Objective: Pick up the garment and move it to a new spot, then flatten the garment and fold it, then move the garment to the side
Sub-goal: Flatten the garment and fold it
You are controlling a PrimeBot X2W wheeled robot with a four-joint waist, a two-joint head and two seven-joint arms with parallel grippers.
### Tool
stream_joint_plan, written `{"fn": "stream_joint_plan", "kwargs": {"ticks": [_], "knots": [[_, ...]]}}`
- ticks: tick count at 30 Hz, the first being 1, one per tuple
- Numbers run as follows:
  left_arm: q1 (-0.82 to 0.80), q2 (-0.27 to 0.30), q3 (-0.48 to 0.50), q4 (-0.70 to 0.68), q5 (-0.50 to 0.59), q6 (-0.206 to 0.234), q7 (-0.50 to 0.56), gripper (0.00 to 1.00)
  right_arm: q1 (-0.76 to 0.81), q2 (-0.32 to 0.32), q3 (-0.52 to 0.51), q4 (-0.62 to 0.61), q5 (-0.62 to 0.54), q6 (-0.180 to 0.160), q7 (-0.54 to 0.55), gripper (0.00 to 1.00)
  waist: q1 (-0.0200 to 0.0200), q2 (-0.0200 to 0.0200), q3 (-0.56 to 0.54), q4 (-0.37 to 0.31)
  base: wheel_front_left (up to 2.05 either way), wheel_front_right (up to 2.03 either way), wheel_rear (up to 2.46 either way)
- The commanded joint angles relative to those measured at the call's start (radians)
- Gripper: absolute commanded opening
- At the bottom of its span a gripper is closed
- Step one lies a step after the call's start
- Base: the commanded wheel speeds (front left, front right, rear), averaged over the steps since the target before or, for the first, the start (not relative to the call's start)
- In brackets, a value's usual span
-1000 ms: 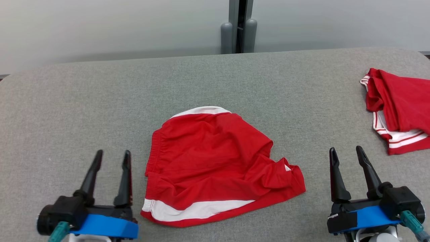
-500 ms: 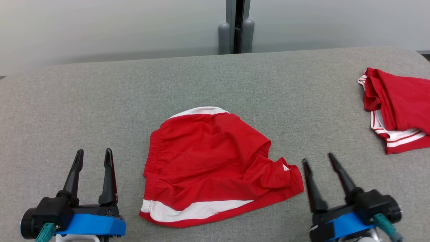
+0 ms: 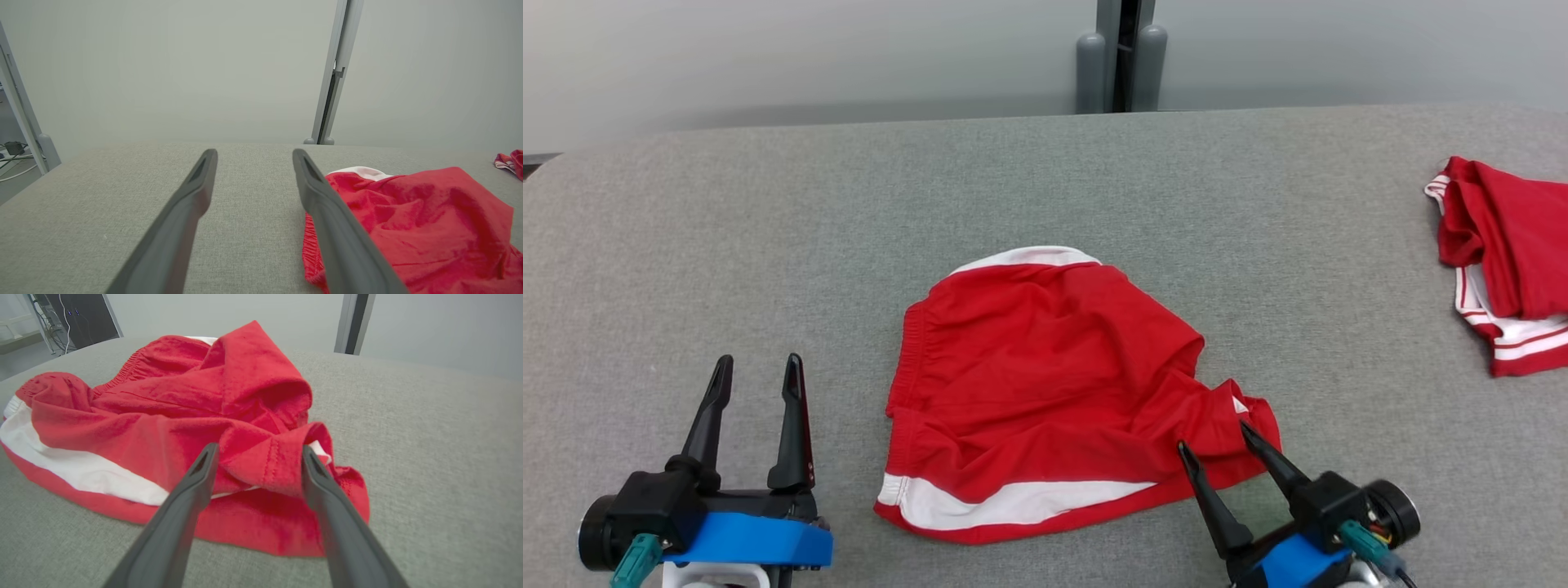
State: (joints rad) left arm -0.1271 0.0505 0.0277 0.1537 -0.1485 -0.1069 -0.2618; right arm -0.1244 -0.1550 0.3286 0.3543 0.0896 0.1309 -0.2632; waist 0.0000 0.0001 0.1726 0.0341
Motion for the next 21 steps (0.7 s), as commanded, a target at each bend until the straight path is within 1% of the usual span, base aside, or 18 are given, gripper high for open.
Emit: {"fn": "stream_joint_plan", "kwargs": {"ticks": [1, 2, 3, 4, 5, 9, 13, 17, 21], "knots": [[-0.011, 0.002, 0.002, 0.002, -0.005, -0.002, -0.004, 1.00, -0.031, -0.009, 0.011, 0.021, -0.006, 0.000, -0.002, 1.00, 0.0000, -0.0001, 0.006, 0.006, 0.00, 0.00, 0.00], [-0.012, 0.002, 0.001, 0.003, -0.007, -0.002, -0.004, 1.00, -0.041, -0.013, 0.019, 0.044, -0.009, 0.000, -0.001, 1.00, 0.0000, -0.0001, 0.008, 0.009, 0.00, 0.00, 0.00], [-0.013, 0.002, 0.001, 0.004, -0.008, -0.002, -0.004, 1.00, -0.055, -0.013, 0.027, 0.065, -0.007, 0.000, -0.002, 0.90, 0.0000, -0.0001, 0.009, 0.012, 0.00, 0.00, 0.00], [-0.014, 0.002, 0.001, 0.005, -0.008, -0.002, -0.004, 1.00, -0.071, -0.015, 0.038, 0.081, -0.005, 0.000, -0.002, 0.29, 0.0000, -0.0001, 0.010, 0.015, 0.00, 0.00, 0.00], [-0.015, 0.002, 0.000, 0.005, -0.010, -0.002, -0.004, 1.00, -0.082, -0.017, 0.053, 0.099, 0.002, 0.000, -0.002, 0.00, 0.0000, -0.0001, 0.011, 0.018, 0.00, 0.00, 0.00], [-0.010, 0.002, -0.002, 0.007, -0.015, 0.005, -0.004, 1.00, -0.109, -0.032, 0.087, 0.135, 0.022, 0.000, -0.002, 0.00, 0.0000, -0.0001, 0.005, 0.020, 0.00, 0.00, 0.00], [0.016, 0.002, -0.004, 0.014, -0.023, 0.011, -0.004, 1.00, -0.071, -0.044, 0.110, 0.109, 0.032, 0.000, -0.002, 0.00, 0.0000, -0.0001, -0.016, 0.006, 0.00, 0.00, 0.00], [0.032, 0.002, -0.010, 0.019, -0.033, 0.017, -0.004, 1.00, -0.009, -0.058, 0.137, 0.049, 0.048, 0.000, 0.001, 0.00, 0.0000, -0.0001, -0.033, -0.018, 0.00, 0.00, 0.00], [0.040, 0.002, -0.016, 0.018, -0.036, 0.020, -0.004, 1.00, 0.071, -0.063, 0.149, -0.053, 0.098, 0.000, 0.041, 0.00, 0.0000, -0.0001, -0.043, -0.046, 0.00, 0.00, 0.00]]}}
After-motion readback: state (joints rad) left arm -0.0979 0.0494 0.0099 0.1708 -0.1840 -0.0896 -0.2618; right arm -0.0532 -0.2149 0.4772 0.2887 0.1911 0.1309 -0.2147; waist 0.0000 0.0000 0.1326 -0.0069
